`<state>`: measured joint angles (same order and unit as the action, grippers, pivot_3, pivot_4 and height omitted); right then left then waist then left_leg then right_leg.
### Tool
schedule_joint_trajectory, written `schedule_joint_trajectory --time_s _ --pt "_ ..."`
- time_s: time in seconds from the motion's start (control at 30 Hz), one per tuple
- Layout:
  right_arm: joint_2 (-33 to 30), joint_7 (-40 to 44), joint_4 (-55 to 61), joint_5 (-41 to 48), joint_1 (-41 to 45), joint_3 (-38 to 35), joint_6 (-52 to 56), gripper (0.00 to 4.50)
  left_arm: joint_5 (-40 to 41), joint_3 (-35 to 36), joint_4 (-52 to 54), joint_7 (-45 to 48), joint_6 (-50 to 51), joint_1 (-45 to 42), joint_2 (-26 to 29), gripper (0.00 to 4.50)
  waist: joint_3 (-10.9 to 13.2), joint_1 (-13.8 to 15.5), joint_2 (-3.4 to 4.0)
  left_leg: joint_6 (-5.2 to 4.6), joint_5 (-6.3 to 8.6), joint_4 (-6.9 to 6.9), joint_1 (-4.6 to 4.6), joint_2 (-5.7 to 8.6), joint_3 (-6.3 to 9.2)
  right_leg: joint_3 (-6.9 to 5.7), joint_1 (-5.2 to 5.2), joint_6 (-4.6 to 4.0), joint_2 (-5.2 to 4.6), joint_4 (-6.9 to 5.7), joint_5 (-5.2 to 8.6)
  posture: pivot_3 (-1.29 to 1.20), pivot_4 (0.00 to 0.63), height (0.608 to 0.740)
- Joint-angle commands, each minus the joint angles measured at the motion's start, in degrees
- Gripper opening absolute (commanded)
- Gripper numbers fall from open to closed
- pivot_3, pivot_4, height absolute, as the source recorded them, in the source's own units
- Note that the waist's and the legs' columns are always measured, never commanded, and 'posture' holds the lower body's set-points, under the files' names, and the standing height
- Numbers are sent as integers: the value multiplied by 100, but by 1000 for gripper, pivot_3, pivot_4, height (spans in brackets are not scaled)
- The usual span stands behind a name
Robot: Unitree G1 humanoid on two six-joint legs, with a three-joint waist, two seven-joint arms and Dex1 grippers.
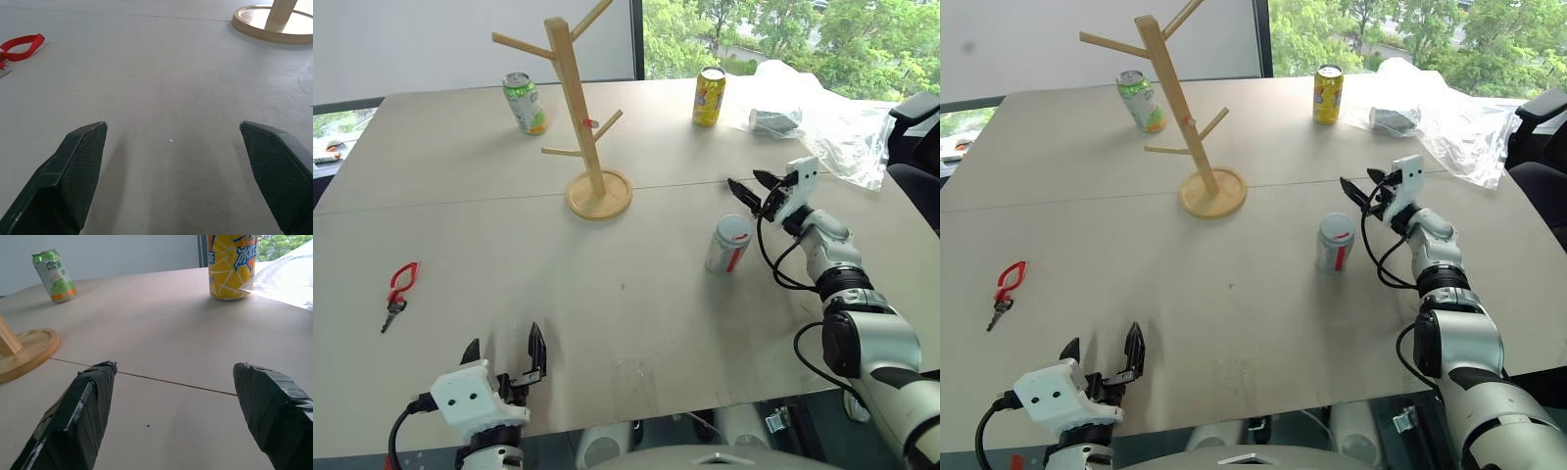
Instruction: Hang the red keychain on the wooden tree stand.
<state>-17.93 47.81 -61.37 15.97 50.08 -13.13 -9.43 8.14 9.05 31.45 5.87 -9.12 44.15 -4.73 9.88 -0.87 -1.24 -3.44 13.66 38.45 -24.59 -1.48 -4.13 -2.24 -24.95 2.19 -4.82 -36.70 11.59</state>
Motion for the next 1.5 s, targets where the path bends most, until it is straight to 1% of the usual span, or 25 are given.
schedule_joint_trajectory --time_s 0.03,0.57,0.7,0.77,0.83,0.93,1.0,1.07,1.13,1.2,1.3,1.4,1.5 --pt "-18 31 59 -14 145 -14 -146 4072 4 71 229 -46 -173 40 45 4500 0 0 0 0 0 0 0 0 0 0 0 0 0 0 0 0 150 740" --pt "-98 -79 161 -6 115 -74 -129 4072 148 177 104 82 -141 -296 275 4500 0 -1 0 0 0 0 0 0 0 -1 0 0 1 0 0 0 150 740" --pt "-155 -183 160 59 88 -161 -36 4072 318 14 173 296 -174 -391 357 4500 0 3 0 0 0 0 0 0 0 -1 0 0 0 0 0 0 150 740" --pt "-276 -163 283 157 9 -257 102 4072 265 -248 218 556 -196 -509 538 4500 0 21 1 0 0 0 0 0 0 -1 0 0 0 0 0 0 150 740" --pt "-434 -9 517 201 -208 -267 279 4072 178 -562 200 930 -219 -715 850 4500 0 42 1 0 0 1 -2 2 2 -3 1 0 0 0 0 0 150 740" --pt "-691 327 1138 322 -733 -231 746 4072 462 -794 160 1543 -281 -955 1357 4500 0 50 2 0 0 2 -2 3 4 -5 3 -1 -1 0 0 0 150 740" --pt "-803 406 1481 425 -966 -247 996 4072 743 -847 102 1814 -298 -1065 1558 4500 0 4 3 0 0 1 -1 1 2 -3 2 -1 -1 0 0 0 150 740" --pt "-892 500 2054 555 -1348 -243 1261 4072 1199 -1036 69 2467 -338 -1157 1889 4500 1 -3 8 0 0 -1 1 -2 -4 3 0 0 0 -1 -1 0 150 740" --pt "-964 520 2847 709 -1853 -254 1531 4072 1271 -1199 -84 3143 -567 -1279 2332 4500 1 -5 15 0 0 -1 6 -6 -5 3 0 0 4 -5 -1 0 150 740" --pt "-1010 483 3523 853 -2247 -268 1801 4072 1346 -1262 -229 3535 -693 -1408 2608 4500 -3 -1 22 1 0 -1 9 -8 -3 2 1 0 9 -6 0 0 150 740" --pt "-1105 526 4434 967 -2822 -164 2133 4072 1536 -1264 -410 3881 -711 -1604 2814 4500 -7 26 28 1 0 1 10 -8 -4 5 2 0 9 -5 1 0 150 740" --pt "-1257 718 5167 960 -3298 104 2389 4072 1672 -1254 -796 4095 -601 -2055 2873 4500 -9 53 31 0 0 1 9 -3 -5 5 4 1 3 -3 1 0 150 740" --pt "-1346 725 6087 1018 -3790 321 2621 4072 1697 -1224 -1247 4283 -608 -2483 2875 4500 -12 85 34 0 0 3 11 -3 1 1 7 2 5 -5 1 0 150 740"
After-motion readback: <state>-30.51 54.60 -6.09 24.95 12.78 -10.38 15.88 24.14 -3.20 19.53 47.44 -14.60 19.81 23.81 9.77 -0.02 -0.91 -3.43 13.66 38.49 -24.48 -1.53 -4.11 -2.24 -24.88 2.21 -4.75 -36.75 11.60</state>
